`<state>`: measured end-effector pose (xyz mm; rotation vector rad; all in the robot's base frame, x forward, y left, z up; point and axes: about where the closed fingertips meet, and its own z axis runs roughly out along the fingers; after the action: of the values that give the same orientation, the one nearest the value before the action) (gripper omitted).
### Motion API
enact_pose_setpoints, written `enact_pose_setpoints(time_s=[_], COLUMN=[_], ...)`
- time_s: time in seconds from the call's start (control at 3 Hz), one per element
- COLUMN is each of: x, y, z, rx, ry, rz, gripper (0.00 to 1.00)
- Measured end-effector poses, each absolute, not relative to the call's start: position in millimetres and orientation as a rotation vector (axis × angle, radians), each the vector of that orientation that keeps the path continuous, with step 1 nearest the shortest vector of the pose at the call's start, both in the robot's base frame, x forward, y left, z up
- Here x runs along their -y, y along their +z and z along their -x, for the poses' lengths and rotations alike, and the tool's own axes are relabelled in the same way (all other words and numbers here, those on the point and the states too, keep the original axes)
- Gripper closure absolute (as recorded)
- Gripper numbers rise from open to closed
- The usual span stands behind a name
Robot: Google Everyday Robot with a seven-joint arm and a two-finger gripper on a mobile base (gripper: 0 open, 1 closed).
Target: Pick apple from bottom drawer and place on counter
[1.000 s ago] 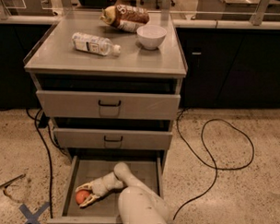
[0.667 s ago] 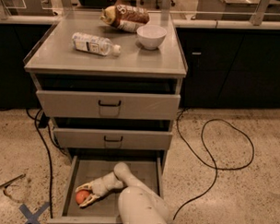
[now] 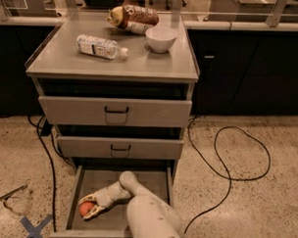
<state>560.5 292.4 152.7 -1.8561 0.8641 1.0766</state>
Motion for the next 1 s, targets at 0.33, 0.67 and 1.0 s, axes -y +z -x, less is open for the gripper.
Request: enact_pose_setpoints(time_s=[0.33, 0.67, 1.0], x=[-294, -298, -304], y=[174, 215, 265], z=[-568, -571, -559], rx=[-0.86, -0.846, -0.834], ry=[1.05, 1.018, 0.987], rz=[1.895, 1.948, 1.998], gripper=[1.0, 1.0, 1.0])
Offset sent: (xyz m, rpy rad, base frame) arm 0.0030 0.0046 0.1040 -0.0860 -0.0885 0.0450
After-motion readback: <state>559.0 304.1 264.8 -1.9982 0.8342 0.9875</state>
